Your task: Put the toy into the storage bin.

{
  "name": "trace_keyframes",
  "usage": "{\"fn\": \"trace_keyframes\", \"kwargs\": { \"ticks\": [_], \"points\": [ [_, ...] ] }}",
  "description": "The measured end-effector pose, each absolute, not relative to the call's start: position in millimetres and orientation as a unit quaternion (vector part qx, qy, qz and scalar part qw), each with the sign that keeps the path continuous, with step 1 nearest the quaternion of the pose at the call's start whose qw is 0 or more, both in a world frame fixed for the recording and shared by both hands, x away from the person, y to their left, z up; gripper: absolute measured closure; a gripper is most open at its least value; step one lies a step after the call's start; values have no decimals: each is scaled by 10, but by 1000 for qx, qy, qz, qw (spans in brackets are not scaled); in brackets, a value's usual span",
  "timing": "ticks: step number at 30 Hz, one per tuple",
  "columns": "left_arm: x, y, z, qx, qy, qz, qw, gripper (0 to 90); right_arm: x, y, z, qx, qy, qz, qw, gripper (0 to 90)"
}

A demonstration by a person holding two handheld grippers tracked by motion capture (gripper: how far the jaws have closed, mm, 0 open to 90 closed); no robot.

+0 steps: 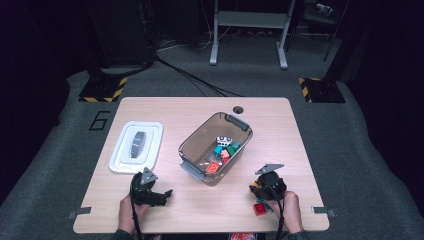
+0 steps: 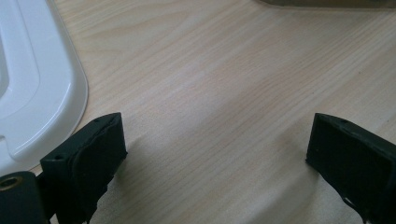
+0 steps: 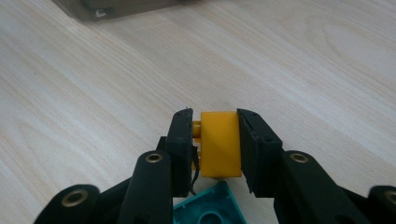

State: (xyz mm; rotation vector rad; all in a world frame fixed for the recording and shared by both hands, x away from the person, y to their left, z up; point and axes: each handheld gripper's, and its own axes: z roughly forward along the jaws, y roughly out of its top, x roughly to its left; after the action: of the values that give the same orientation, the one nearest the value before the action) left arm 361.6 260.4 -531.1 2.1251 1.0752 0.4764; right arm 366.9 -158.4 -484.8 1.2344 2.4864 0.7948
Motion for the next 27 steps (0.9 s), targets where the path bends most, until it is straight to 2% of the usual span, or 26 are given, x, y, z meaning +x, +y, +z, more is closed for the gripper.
{"fn": "trace_keyframes", "kwargs": {
  "ticks": [27],
  "points": [
    [3616, 2604, -5311, 820, 415, 184, 349, 45, 3686, -1706, -4567, 438, 831, 297, 168, 674]
  ]
}}
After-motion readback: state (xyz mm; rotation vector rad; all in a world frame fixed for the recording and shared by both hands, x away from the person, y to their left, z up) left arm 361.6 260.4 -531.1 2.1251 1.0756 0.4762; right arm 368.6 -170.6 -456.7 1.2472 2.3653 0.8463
